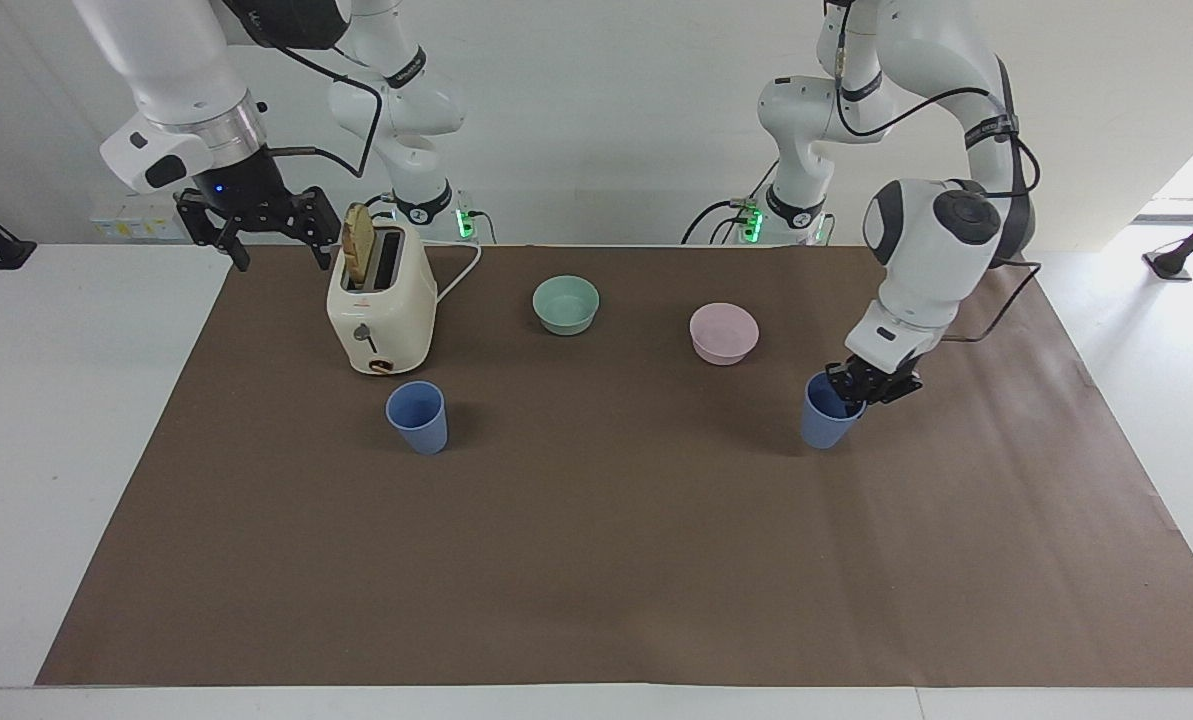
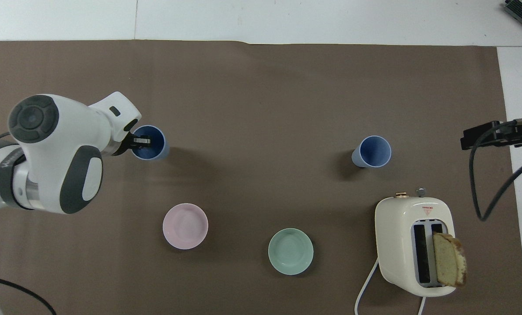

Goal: Stack blue cups with both arms
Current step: 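Carry the blue cup with the left gripper toward the table center, then release the cup and withdraw the left gripper while the right gripper reaches the other cup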

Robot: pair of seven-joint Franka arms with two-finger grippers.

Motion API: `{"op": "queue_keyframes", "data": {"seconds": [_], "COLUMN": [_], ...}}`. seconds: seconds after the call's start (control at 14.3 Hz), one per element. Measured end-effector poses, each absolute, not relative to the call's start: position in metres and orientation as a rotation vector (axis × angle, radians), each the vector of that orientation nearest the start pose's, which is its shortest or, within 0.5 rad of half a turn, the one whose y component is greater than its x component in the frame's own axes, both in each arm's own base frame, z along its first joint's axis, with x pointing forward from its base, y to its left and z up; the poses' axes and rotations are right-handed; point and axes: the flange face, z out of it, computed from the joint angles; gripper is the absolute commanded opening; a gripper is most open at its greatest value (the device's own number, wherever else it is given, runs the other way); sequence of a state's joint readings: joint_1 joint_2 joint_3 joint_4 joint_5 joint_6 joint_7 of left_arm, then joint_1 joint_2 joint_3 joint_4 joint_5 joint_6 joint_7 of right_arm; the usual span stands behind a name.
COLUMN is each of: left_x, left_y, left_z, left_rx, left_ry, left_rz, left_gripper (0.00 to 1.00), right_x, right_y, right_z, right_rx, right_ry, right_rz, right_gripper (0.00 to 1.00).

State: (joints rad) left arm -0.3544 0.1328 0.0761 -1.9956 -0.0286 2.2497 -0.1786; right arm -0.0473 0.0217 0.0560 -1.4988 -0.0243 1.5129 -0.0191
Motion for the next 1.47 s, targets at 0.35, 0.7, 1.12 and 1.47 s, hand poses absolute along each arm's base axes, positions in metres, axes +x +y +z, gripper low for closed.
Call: {"op": "queue_keyframes", "data": {"seconds": [0.35,0.7,1.12,1.47], "left_x": [0.545,0.526,0.513,0.513], "left_y": [-0.258,-0.303,-0.314,-0.314], "left_z": [0.385,0.371,0.361,0.363], "left_rx": [-3.204,-3.246,-3.250,-3.251], "left_ry": [0.034,-0.044,-0.027,-0.028], "left_rz": [-0.215,-0.187,-0.145,-0.150], "left_gripper": [0.00,0.00,0.31,1.00], "right_x": [0.556,0.556,0.560,0.564], "right_y": [0.002,0.002,0.006,0.006], "right_z": [0.641,0.641,0.627,0.591], "right_rx": [-3.164,-3.164,-3.164,-3.163], "right_ry": [-0.042,-0.043,-0.055,-0.058], "right_rz": [0.012,0.012,0.005,0.040], "right_gripper": [1.00,1.00,1.00,1.00]}}
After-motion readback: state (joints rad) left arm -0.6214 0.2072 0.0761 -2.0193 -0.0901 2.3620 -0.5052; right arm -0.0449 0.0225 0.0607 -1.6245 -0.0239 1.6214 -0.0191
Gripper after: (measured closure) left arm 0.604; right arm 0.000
